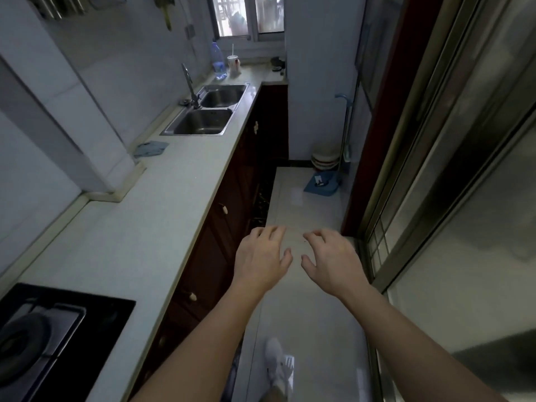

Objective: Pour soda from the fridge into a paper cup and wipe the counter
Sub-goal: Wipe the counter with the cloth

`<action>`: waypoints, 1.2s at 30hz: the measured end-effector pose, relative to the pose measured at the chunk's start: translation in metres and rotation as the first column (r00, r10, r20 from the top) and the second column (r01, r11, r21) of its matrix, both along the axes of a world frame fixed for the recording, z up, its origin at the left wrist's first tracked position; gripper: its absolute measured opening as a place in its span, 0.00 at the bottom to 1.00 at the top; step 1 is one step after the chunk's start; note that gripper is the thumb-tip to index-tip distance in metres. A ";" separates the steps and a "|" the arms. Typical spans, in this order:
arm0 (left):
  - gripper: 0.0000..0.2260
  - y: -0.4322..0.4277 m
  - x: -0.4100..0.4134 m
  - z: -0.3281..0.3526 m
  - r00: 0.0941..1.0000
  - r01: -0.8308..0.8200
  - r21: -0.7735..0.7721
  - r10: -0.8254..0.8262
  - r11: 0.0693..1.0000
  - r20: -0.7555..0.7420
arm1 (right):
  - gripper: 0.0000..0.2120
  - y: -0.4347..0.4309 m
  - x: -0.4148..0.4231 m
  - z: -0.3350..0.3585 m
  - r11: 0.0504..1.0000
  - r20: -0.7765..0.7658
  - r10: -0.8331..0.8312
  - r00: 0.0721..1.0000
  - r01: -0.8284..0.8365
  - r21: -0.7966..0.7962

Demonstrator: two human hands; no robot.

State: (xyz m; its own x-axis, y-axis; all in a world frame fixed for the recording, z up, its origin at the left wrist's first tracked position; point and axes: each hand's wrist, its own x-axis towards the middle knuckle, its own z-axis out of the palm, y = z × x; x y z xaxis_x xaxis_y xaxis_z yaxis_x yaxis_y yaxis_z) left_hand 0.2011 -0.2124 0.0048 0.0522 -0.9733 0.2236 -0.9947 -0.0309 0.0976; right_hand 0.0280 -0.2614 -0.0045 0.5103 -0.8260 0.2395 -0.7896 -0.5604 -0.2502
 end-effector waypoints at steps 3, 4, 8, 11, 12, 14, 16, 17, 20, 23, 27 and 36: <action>0.22 -0.036 0.013 -0.010 1.000 -0.001 0.014 0.001 1.000 -0.004 | 0.21 -0.036 0.013 -0.006 1.000 -0.004 0.009 1.000 -0.009 0.017; 0.22 -0.049 0.019 -0.013 1.000 -0.003 0.018 0.003 1.000 -0.001 | 0.21 -0.050 0.018 -0.008 1.000 -0.007 0.011 1.000 -0.011 0.020; 0.22 -0.113 0.045 -0.021 1.000 -0.011 0.032 0.011 0.999 -0.014 | 0.21 -0.113 0.044 -0.015 1.000 -0.022 0.014 1.000 -0.014 0.012; 0.21 -0.167 0.071 -0.021 1.000 -0.010 0.021 0.010 1.000 -0.014 | 0.21 -0.170 0.069 -0.013 1.000 -0.053 0.004 0.999 -0.003 0.018; 0.21 -0.186 0.079 -0.021 1.000 -0.008 0.018 0.009 1.000 -0.021 | 0.21 -0.190 0.078 -0.012 1.000 -0.060 0.001 0.998 0.000 0.029; 0.21 -0.220 0.097 -0.019 0.999 -0.009 0.010 0.009 1.000 -0.037 | 0.22 -0.227 0.097 -0.009 0.999 -0.068 0.010 0.998 -0.008 0.033; 0.22 -0.252 0.116 -0.017 0.999 -0.014 0.004 0.014 1.000 -0.049 | 0.22 -0.260 0.116 -0.006 0.999 -0.060 0.023 0.998 -0.022 0.033; 0.22 -0.266 0.124 -0.018 0.998 -0.017 0.002 0.017 1.000 -0.052 | 0.22 -0.275 0.125 -0.005 0.999 -0.058 0.024 0.998 -0.022 0.037; 0.22 -0.304 0.147 -0.021 0.997 -0.021 0.014 0.022 1.000 -0.069 | 0.21 -0.312 0.146 -0.008 0.999 -0.066 0.026 0.997 -0.023 0.048; 0.22 -0.337 0.166 -0.021 0.998 -0.028 0.005 0.028 1.000 -0.051 | 0.20 -0.346 0.163 -0.011 0.999 -0.063 0.040 0.997 -0.038 0.039; 0.22 -0.379 0.187 -0.023 0.997 -0.044 0.009 0.045 0.999 -0.056 | 0.19 -0.391 0.185 -0.013 0.998 -0.067 0.050 0.996 -0.048 0.036; 0.23 -0.484 0.230 -0.032 0.988 -0.132 0.042 0.135 0.990 -0.074 | 0.18 -0.512 0.239 -0.025 0.989 -0.034 0.143 0.989 -0.142 0.029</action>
